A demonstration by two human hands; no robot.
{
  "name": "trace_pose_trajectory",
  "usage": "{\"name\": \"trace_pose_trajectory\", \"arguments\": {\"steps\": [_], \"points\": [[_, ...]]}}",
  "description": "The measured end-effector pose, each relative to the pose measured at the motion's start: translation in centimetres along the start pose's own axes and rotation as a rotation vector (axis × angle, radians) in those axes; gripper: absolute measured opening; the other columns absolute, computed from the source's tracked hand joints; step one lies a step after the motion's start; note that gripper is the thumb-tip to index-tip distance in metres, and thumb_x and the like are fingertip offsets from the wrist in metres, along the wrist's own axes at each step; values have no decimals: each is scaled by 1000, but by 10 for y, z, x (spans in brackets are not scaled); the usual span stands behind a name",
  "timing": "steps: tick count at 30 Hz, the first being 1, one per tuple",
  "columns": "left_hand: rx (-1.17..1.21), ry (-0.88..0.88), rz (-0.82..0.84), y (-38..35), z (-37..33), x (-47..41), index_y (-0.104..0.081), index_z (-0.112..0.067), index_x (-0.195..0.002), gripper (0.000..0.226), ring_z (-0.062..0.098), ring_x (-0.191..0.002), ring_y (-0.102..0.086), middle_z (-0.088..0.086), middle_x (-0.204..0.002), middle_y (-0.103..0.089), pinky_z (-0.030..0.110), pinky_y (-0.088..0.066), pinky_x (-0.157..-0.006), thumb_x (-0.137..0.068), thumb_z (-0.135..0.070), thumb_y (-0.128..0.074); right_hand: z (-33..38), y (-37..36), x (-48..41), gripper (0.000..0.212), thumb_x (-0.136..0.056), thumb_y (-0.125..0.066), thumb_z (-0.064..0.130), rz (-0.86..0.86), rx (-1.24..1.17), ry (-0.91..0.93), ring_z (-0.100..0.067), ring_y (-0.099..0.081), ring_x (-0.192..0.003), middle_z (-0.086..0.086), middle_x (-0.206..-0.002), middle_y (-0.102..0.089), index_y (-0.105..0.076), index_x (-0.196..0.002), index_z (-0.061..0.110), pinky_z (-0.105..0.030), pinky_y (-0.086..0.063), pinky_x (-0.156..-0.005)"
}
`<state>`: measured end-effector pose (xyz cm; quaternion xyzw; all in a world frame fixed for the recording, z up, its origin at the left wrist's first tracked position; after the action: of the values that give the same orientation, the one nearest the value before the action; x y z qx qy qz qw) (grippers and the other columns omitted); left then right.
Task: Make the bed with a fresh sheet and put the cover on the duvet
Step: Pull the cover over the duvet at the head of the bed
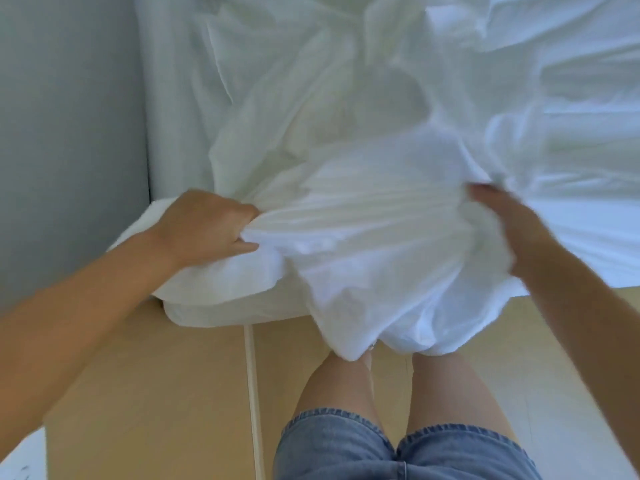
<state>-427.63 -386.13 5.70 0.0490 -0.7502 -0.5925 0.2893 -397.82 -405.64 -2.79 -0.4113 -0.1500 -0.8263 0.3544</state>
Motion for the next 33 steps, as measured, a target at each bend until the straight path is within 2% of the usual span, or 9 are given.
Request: {"name": "trace_pose_trajectory", "arguments": {"steps": [3,7,11,16,18,20,24,27,33], "points": [[24,85,12,-27,-11,23,-62,-9,-76,42,29,-58,-59,5,-63,-62,31,-37,-50,-80,-48,-49,30,85,0,13,-87,-61,32,-86,16,19,-13,-66,-61,3,-73,-69,-67,-94,23,-31,-56,-67],[-104,313,357,-76,-39,25,-55,-19,-104,31,20,-89,-61,-1,-97,-64,31,-46,-70,-88,-45,-53,25,109,-20,7,-85,-65,23,-88,74,-16,-12,-66,-52,6,-61,-70,-65,-87,16,-28,-55,-50],[-321,501,590,-96,-100,14,-38,-15,-131,67,22,-111,-49,4,-126,-48,35,-38,-82,-80,-56,-53,5,98,-36,12,-80,-70,14,-20,49,-65,-16,-67,-56,0,-66,-70,-67,-91,10,-28,-56,-51],[-134,242,-108,-48,-244,-105,-53,1,-122,107,34,-109,-57,21,-122,-55,52,-46,-88,-39,-61,-83,3,104,-52,14,-80,-70,16,177,-26,-143,-20,-70,-64,-3,-72,-72,-67,-93,13,-28,-54,-52],[-129,275,-73,-52,-263,-153,-35,-1,-141,117,36,-127,-44,23,-141,-40,57,-36,-99,-50,-58,-82,2,103,-56,18,-79,-69,15,250,-47,-147,-21,-71,-69,-4,-76,-73,-68,-97,13,-28,-55,-55],[-184,365,43,-64,-262,-186,-18,-4,-147,106,32,-135,-33,20,-148,-29,52,-30,-105,-70,-50,-72,0,101,-59,25,-79,-70,17,296,-56,-160,-22,-71,-75,-5,-82,-74,-66,-103,12,-29,-56,-59],[-275,371,121,-48,-247,-213,-64,-10,-113,38,21,-89,-65,7,-98,-66,32,-52,-65,-77,-22,-66,-4,95,-63,40,-78,-72,22,330,-65,-211,-26,-71,-88,-7,-93,-74,-63,-116,13,-36,-56,-75],[-68,348,138,-48,-234,-219,-50,-3,-124,34,38,-99,-59,18,-109,-59,43,-47,-74,-91,-11,-44,2,92,-60,43,-79,-72,24,359,-73,-211,-25,-70,-92,-7,-100,-73,-61,-119,15,-35,-55,-77],[-34,387,1,-12,-226,-195,-62,-5,-106,24,38,-81,-63,17,-91,-65,33,-35,-62,-87,-8,-47,32,97,-48,39,-74,-77,24,410,-123,-174,-24,-71,-88,-6,-96,-74,-67,-110,14,-31,-57,-69]]}}
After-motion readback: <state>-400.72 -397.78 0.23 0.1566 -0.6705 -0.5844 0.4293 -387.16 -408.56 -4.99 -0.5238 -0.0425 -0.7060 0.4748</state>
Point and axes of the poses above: each hand's wrist, its own x-axis away from the middle knuckle, its own y-axis out of the back of the hand, z = x × y, the point moved 8 cm from there along -x, towards the middle knuckle
